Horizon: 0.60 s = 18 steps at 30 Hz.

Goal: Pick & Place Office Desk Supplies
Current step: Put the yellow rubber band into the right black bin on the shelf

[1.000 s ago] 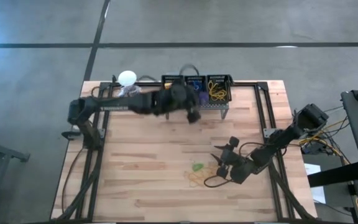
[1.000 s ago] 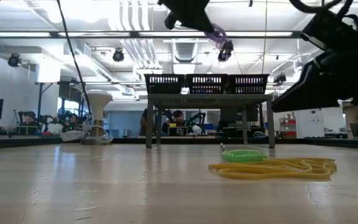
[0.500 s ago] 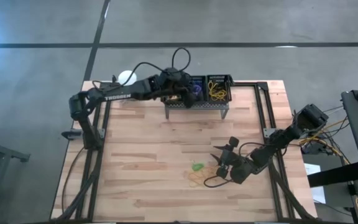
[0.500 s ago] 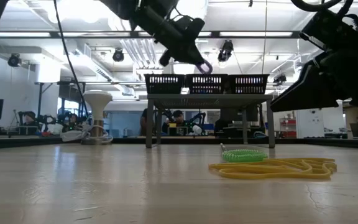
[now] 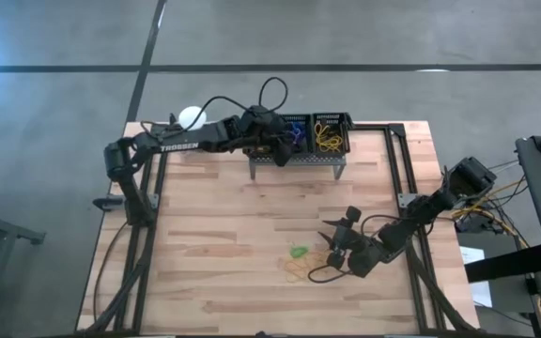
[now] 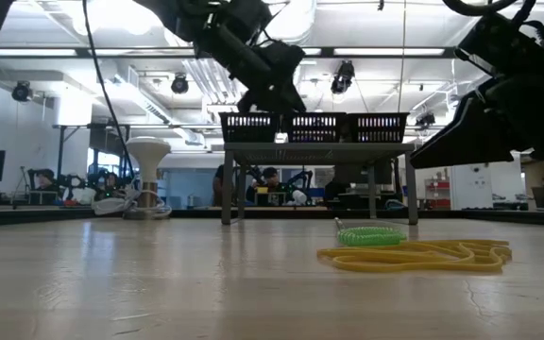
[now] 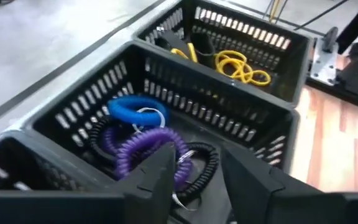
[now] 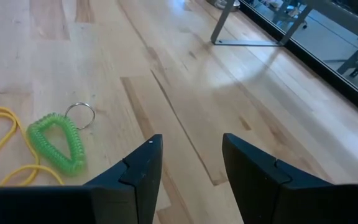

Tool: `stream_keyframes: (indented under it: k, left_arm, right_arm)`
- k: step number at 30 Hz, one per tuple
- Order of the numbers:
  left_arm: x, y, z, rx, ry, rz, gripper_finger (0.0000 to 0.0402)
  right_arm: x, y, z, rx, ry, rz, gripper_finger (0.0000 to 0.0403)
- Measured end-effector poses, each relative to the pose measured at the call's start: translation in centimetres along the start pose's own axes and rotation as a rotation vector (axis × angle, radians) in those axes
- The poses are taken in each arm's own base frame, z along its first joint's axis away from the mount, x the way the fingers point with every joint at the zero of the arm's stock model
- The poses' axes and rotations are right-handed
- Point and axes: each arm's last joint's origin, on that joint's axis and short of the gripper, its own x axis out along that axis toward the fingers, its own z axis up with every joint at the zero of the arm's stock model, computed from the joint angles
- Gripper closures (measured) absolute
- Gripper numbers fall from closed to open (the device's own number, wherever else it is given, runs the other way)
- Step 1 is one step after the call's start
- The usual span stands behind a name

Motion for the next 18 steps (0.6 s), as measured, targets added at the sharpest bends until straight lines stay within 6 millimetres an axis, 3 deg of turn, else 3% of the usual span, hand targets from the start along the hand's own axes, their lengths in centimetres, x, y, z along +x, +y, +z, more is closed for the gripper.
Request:
stream_keyframes:
  k: [5,8,14,18]
  left_arm:
    - [-1.4,-0.1,1.5,0.012,-0.026,-0.004,0.0243]
    - [-2.9,-1.8,2.4,0.08,-0.076,-0.052,0.0242]
    - [-4.5,-9.7,0.8,0.311,-0.084,-0.226,0.0245]
    - [-5.8,-15.5,-2.7,0.482,-0.06,-0.32,0.0246]
  right_arm:
    - [0.0,0.0,-0.1,-0.001,0.001,-0.001,0.0244]
    - [0.0,-0.1,-0.1,-0.004,0.002,-0.001,0.0247]
    - [0.0,-0.2,-0.3,-0.008,0.006,0.0,0.0248]
    - [0.0,-0.1,-0.3,0.004,0.018,0.028,0.0248]
